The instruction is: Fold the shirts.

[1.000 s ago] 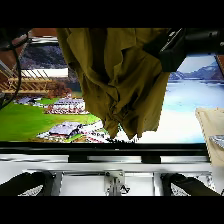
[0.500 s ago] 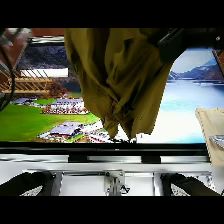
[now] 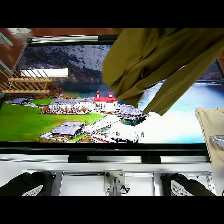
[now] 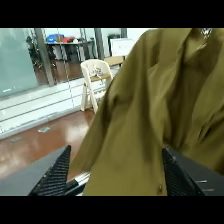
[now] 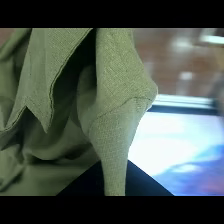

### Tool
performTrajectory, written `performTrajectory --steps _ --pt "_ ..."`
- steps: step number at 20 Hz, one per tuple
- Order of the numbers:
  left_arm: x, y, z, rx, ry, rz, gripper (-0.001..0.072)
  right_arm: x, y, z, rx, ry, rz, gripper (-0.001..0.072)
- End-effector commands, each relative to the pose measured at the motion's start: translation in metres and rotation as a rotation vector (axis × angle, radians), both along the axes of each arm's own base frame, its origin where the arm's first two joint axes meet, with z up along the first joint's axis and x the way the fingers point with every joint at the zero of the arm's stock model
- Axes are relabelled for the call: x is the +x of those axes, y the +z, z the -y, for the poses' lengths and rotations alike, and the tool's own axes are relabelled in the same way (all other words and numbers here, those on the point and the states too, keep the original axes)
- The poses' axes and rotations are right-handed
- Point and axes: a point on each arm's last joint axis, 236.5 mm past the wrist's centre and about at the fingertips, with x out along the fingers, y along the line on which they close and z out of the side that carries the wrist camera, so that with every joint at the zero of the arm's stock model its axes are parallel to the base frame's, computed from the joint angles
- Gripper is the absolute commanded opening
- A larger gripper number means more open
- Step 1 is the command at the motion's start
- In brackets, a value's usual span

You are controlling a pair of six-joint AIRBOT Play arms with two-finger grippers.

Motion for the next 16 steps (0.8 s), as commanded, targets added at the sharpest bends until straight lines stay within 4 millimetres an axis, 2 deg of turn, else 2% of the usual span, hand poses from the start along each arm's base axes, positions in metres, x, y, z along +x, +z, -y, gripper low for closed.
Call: performTrajectory --steps 1,4,7,13,16 --pt "-0.002 -0.021 0.004 0.067 -0.020 -0.063 0.0668 -0.036 0.021 0.108 -0.023 -0.348 0.070 0.0047" --pt "-0.003 -0.021 0.004 0.070 -0.022 -0.066 0.0668 -0.066 0.021 0.168 0.024 -0.519 0.091 0.0047" --pt "-0.003 -0.022 0.004 0.058 -0.025 -0.078 0.0668 -0.099 0.017 0.215 0.028 -0.659 0.078 0.0047" --pt "-0.003 -0.023 0.005 0.049 -0.029 -0.092 0.0668 -0.151 0.020 0.271 -0.008 -0.839 0.082 0.0046" --pt "-0.004 -0.033 0.007 0.079 -0.041 -0.125 0.0668 -0.170 0.018 0.292 -0.010 -0.907 0.080 0.0046"
